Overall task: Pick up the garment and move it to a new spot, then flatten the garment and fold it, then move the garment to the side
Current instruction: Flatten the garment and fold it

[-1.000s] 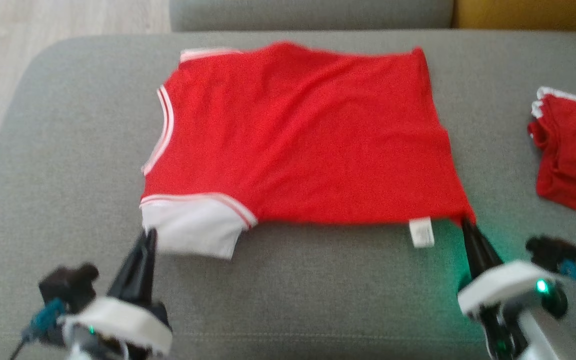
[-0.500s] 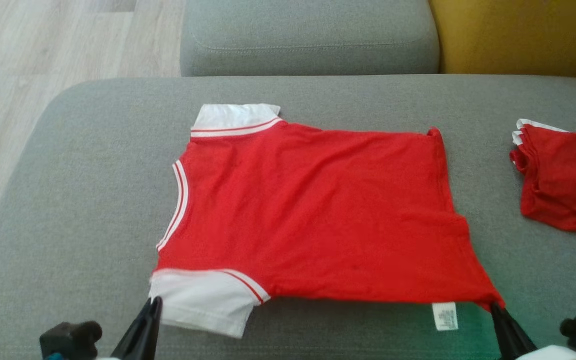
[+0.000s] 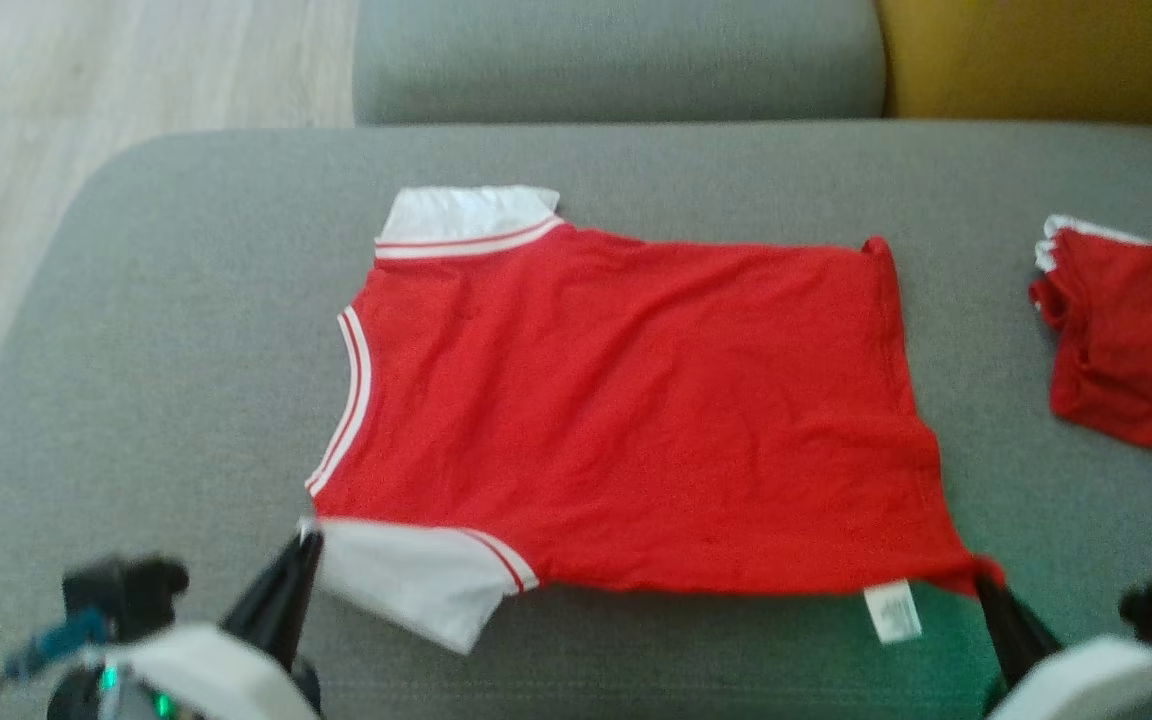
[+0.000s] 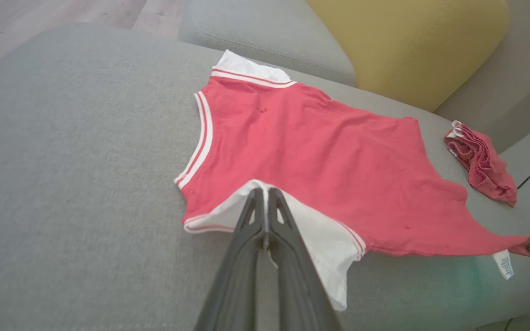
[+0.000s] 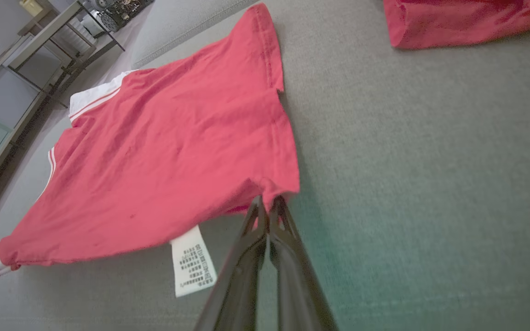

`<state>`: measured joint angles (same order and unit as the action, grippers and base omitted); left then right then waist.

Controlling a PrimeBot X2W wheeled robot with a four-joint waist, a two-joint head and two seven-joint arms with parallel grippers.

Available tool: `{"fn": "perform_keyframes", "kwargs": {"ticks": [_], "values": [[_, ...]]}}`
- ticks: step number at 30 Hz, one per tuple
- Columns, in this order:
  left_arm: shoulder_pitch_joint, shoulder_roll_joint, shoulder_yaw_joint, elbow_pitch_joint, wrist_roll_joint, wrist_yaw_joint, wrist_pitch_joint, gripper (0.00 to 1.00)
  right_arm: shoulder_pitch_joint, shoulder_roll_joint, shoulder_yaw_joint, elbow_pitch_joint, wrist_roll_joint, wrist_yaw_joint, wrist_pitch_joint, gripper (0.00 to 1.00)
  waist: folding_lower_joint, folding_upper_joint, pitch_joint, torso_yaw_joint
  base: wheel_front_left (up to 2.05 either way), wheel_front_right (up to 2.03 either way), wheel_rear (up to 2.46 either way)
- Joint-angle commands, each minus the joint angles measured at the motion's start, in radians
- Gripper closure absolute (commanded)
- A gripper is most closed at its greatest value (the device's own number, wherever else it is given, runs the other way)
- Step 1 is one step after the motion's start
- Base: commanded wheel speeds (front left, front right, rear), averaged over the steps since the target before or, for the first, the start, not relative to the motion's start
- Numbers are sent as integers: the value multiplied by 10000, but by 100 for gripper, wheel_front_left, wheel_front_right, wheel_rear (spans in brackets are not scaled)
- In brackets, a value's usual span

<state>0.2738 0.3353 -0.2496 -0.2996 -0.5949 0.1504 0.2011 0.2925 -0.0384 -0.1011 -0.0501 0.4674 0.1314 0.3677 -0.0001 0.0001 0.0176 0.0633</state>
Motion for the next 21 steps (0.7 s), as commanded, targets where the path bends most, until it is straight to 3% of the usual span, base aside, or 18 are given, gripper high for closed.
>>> {"fn": "perform_keyframes", "kwargs": {"ticks": [1, 11, 21], "values": [[-1182, 221, 428, -134, -119, -182, 131, 100, -1055, -120, 186, -288, -1, -7, 127, 100, 1, -1, 357, -82, 0, 0, 0], [-3893, 102, 556, 2031, -1401, -1201, 824, 100, -3346, -119, 465, 1060, -272, -7, 395, 100, 1, -1, 1391, -301, 0, 0, 0], [-5646, -294, 824, 4280, -2008, -1871, 297, 100, -4532, -119, 511, 2371, -238, -7, -527, 100, 1, -1, 2077, -425, 0, 0, 0]]}}
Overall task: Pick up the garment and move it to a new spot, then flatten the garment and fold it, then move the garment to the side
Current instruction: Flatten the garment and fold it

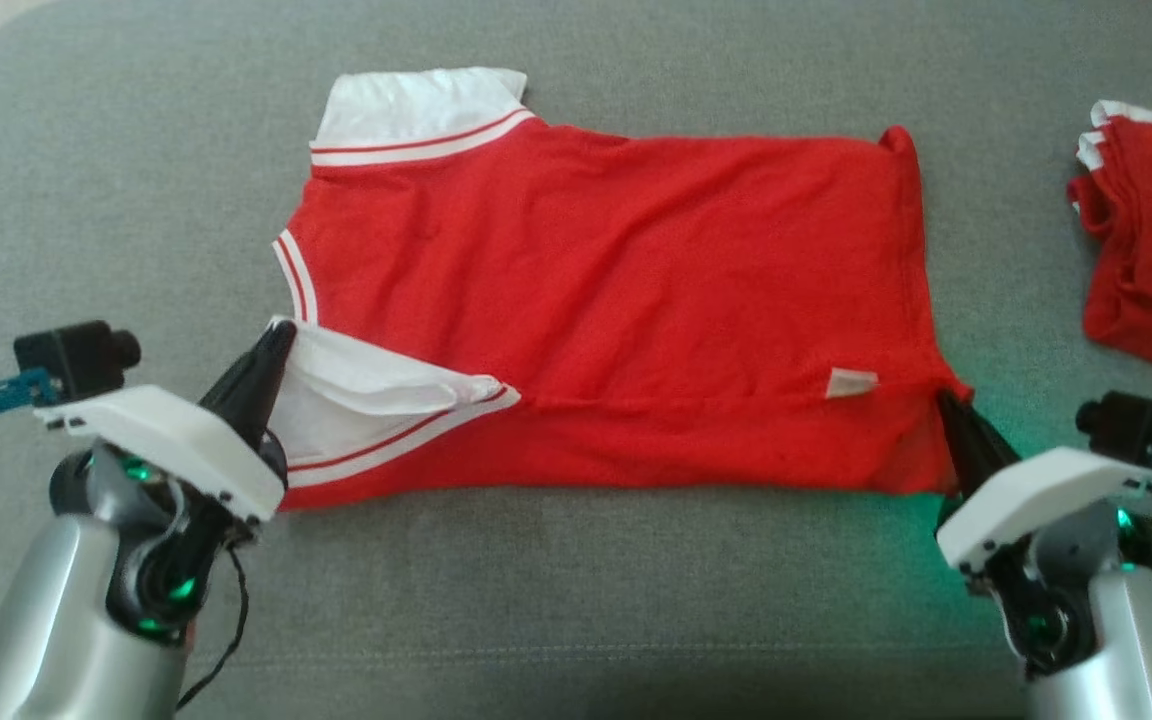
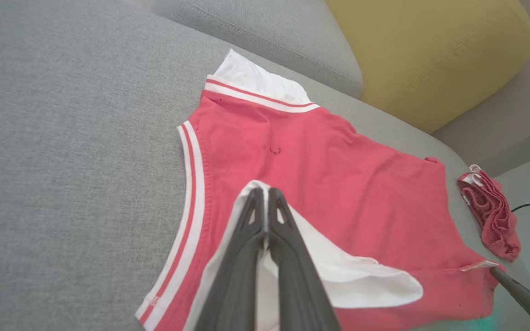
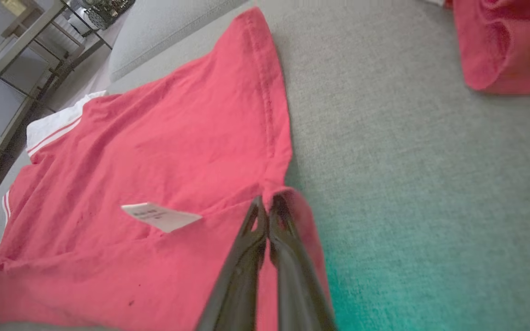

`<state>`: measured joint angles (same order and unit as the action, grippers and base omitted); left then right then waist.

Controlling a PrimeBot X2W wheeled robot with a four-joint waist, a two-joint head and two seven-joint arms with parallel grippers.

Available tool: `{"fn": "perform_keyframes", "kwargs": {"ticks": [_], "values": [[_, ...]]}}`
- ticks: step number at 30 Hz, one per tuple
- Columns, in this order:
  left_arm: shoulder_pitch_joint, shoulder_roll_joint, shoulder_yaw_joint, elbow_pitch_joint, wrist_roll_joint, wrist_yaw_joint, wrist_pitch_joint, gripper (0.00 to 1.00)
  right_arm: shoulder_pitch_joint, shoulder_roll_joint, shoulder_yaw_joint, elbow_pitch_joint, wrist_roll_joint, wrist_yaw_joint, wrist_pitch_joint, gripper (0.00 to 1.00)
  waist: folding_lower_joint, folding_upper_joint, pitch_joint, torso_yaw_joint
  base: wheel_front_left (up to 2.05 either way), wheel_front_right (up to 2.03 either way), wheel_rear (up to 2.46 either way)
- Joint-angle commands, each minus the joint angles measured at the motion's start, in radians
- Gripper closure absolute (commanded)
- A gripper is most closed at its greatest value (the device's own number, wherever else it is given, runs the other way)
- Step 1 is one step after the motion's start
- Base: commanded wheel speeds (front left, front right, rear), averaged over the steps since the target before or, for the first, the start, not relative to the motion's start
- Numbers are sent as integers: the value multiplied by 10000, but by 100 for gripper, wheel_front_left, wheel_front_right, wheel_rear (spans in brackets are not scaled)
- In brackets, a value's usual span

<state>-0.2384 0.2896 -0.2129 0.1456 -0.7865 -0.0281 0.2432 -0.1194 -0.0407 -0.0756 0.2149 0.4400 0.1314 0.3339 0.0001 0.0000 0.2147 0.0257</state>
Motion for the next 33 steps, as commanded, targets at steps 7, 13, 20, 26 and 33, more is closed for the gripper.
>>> {"fn": "perform_keyframes", "kwargs": {"ticks": [7, 13, 20, 26, 33], "values": [[-834, 8, 577, 744, -226, -353, -685, 0, -704, -95, 634, -23, 166, -7, -838, 0, -1, 0, 287, -116, 0, 0, 0], [-409, -141, 744, 822, 235, -220, -2004, 0, -418, -96, 795, -662, -551, -7, -1995, 0, -1, 0, 272, -101, 0, 0, 0], [631, -172, 588, -56, 1843, 542, -4092, 0, 212, -101, 841, -1996, -2283, -7, -3601, 0, -1, 0, -124, -53, 0, 0, 0], [1620, -94, 392, -722, 3056, 1153, -4823, 0, 811, -98, 885, -2430, -3160, -7, -3965, 0, -1, 0, -560, -44, 0, 0, 0], [2640, -32, 25, -972, 4201, 1679, -4993, 0, 1694, -97, 896, -2597, -3235, -7, -3864, 0, -1, 0, -975, -6, 0, 0, 0]]}}
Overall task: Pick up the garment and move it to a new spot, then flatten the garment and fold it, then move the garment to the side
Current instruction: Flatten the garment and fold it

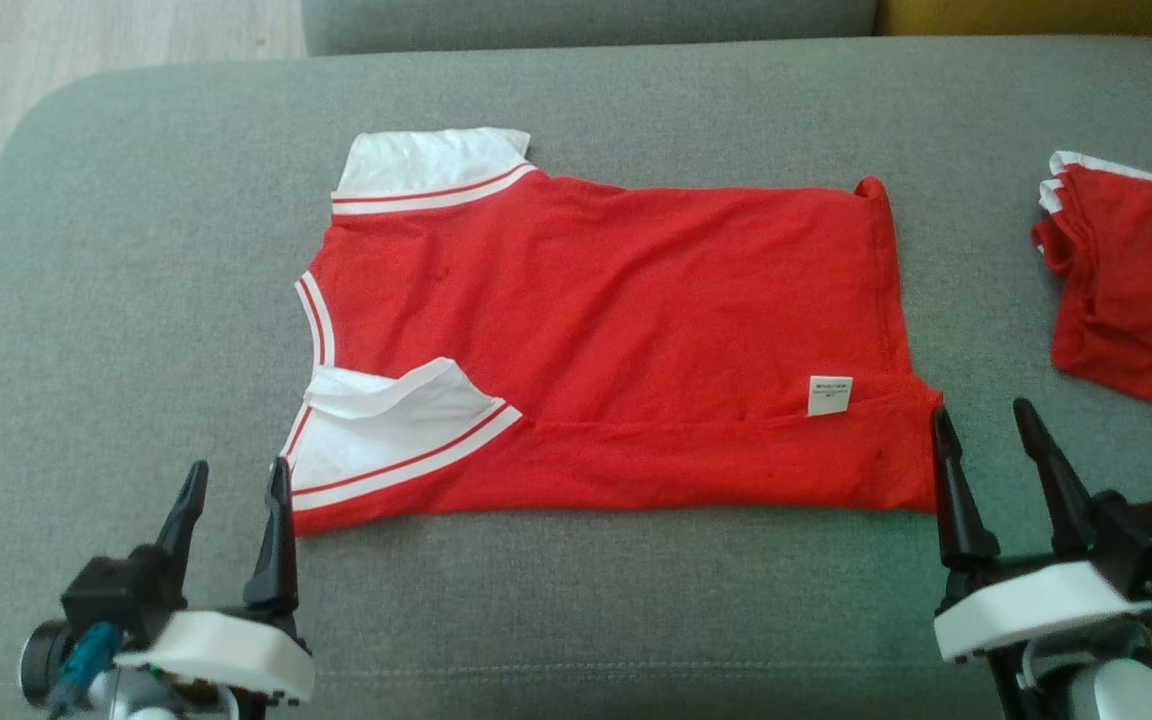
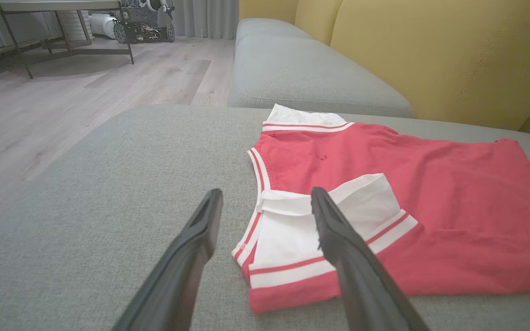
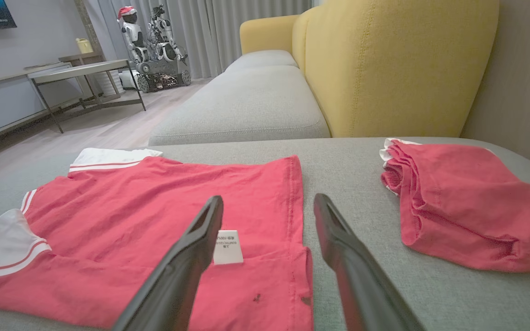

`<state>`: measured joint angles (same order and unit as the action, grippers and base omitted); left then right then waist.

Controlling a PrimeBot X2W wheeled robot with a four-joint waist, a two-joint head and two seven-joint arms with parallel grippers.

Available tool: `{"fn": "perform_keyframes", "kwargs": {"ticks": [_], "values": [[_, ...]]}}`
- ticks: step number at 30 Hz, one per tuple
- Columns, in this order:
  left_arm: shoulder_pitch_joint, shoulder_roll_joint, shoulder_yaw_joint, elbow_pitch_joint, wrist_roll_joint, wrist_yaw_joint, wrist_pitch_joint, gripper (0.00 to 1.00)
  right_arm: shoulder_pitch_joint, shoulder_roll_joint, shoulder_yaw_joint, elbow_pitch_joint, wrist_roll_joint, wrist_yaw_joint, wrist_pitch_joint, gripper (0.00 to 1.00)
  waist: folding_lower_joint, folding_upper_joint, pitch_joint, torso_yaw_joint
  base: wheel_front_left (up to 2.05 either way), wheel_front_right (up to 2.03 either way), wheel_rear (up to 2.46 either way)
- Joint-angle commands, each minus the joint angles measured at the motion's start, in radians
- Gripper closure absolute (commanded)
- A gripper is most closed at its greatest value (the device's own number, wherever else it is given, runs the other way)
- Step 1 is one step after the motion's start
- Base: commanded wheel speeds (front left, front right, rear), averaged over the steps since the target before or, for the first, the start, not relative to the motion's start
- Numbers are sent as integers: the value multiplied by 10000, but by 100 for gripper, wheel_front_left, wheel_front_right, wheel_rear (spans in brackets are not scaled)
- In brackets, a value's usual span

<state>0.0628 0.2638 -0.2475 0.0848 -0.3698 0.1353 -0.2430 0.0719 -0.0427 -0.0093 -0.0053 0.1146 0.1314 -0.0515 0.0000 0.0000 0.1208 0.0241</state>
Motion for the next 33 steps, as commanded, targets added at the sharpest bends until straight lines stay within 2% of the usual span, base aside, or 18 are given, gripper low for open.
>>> {"fn": "perform_keyframes", "kwargs": {"ticks": [1, 16, 20, 26, 33], "values": [[-301, 201, 335, -362, 90, 63, -139, 0, -145, -77, 230, -429, 46, -7, 2, 0, 0, 0, -79, 18, 0, 0, 0], [-327, 95, 271, -99, 232, -82, -179, 0, 91, -76, 217, -555, 302, -7, 247, 0, 0, 0, -187, -11, 0, 0, 0], [-717, 58, 71, 141, -115, -585, 114, 0, -71, -76, 67, -406, 377, -7, 458, 0, 0, 0, 56, 47, 0, 0, 0], [-1487, 88, -227, 1121, -672, -1272, 1196, 0, -542, -76, -113, 277, 178, -7, 1225, 0, 0, 0, 590, 19, 0, 0, 0], [-2060, -50, -84, 2424, -1497, -1552, 2167, 0, -1073, -76, -155, 900, -16, -7, 2171, 0, 0, 0, 1296, -57, 0, 0, 0]]}}
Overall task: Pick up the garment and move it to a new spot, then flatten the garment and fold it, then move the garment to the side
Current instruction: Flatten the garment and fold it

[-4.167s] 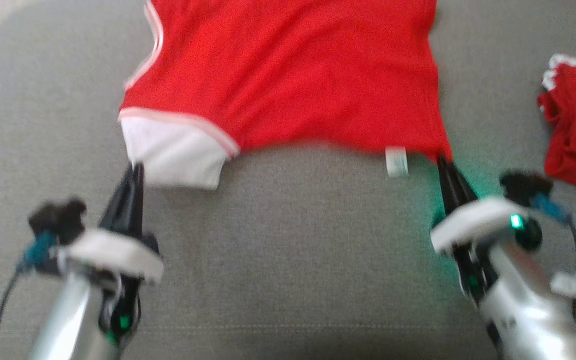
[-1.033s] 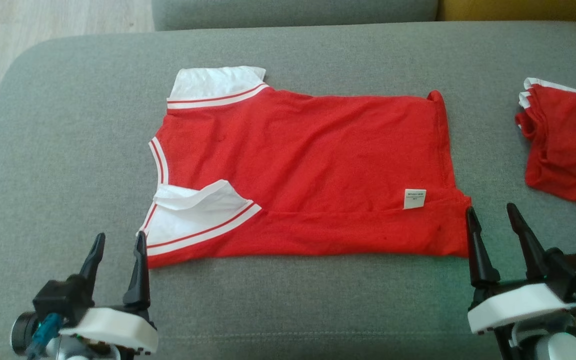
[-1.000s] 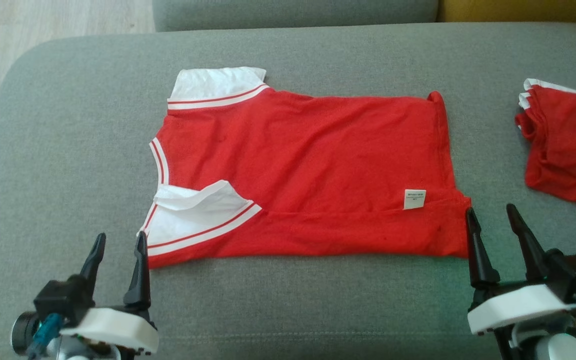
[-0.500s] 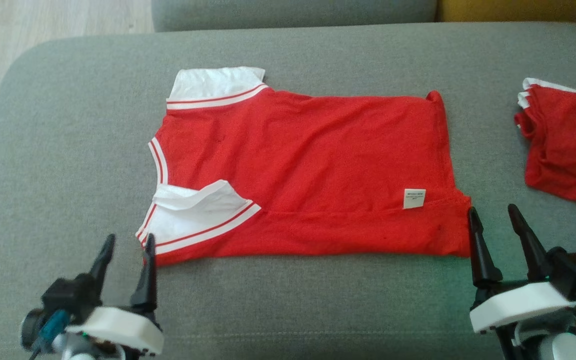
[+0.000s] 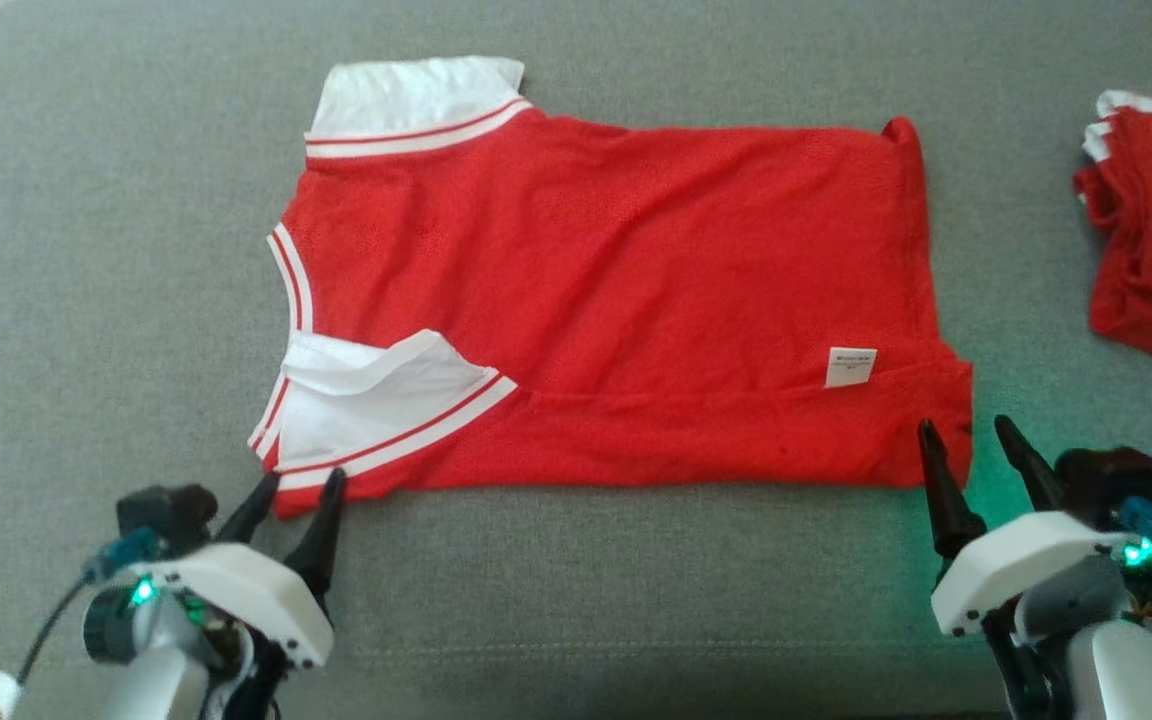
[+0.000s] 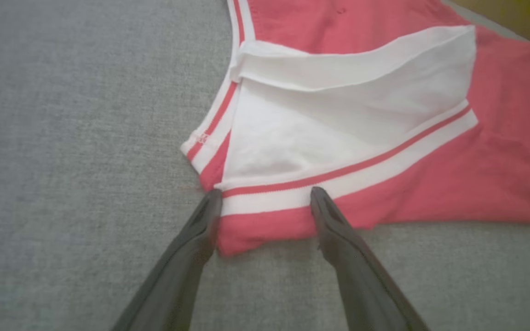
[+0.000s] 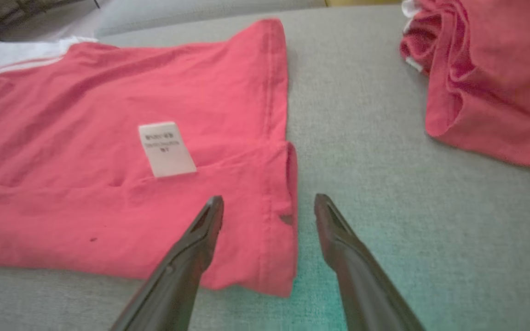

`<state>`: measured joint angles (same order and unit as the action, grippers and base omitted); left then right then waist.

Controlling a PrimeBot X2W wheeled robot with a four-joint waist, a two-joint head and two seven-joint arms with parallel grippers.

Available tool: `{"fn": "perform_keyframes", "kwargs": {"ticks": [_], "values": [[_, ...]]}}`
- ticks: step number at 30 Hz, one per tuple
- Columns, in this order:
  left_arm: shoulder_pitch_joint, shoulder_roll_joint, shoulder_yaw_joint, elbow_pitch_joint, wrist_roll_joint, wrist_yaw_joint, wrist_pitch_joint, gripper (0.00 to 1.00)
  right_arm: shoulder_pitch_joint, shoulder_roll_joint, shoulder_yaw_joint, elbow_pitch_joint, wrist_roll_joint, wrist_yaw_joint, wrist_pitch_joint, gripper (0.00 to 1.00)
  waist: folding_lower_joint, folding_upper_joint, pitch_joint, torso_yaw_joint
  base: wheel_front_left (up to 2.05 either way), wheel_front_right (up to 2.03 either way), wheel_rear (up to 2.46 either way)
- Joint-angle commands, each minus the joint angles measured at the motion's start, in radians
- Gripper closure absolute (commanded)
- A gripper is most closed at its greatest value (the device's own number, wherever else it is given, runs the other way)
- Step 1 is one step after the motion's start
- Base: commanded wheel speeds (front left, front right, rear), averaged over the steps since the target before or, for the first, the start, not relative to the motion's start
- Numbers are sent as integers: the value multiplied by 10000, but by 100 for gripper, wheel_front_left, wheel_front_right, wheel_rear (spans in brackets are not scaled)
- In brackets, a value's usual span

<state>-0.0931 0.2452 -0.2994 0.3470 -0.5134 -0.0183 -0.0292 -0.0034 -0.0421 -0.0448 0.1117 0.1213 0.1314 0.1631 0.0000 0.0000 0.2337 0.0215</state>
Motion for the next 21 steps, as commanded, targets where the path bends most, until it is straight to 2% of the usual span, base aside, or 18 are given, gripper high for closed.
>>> {"fn": "perform_keyframes", "kwargs": {"ticks": [1, 9, 10, 11, 12, 13, 21], "values": [[-589, 117, 446, -57, -156, -56, 142, 0, -400, -82, 192, -228, -95, -7, 143, 0, 0, 0, 257, -25, 0, 0, 0], [-1129, -28, 274, 514, -584, -295, 992, 0, -694, -82, 168, 36, -30, -7, 1142, 0, 0, 0, 695, 57, 0, 0, 0], [-1159, -31, 236, 530, -627, -344, 1079, 23, -685, -82, 183, 42, 26, -7, 1259, 0, 0, 0, 719, 64, 0, 0, 0], [-1191, -5, 188, 524, -610, -380, 1114, 64, -671, -82, 200, 41, 97, -7, 1364, 0, 0, 0, 740, 71, 0, 0, 0], [-1208, 11, 152, 517, -602, -404, 1132, 100, -659, -82, 213, 38, 167, -7, 1443, 70, 0, 0, 757, 78, 0, 0, 0], [-1210, 19, 128, 509, -604, -420, 1141, 100, -641, -82, 217, 29, 238, -7, 1494, 100, 0, 0, 769, 83, 0, 0, 0], [-881, 179, 157, -157, -356, -194, 540, 100, -334, -82, -51, -273, 696, -7, 1196, 100, 0, 0, 494, 67, 0, 0, 0]]}}
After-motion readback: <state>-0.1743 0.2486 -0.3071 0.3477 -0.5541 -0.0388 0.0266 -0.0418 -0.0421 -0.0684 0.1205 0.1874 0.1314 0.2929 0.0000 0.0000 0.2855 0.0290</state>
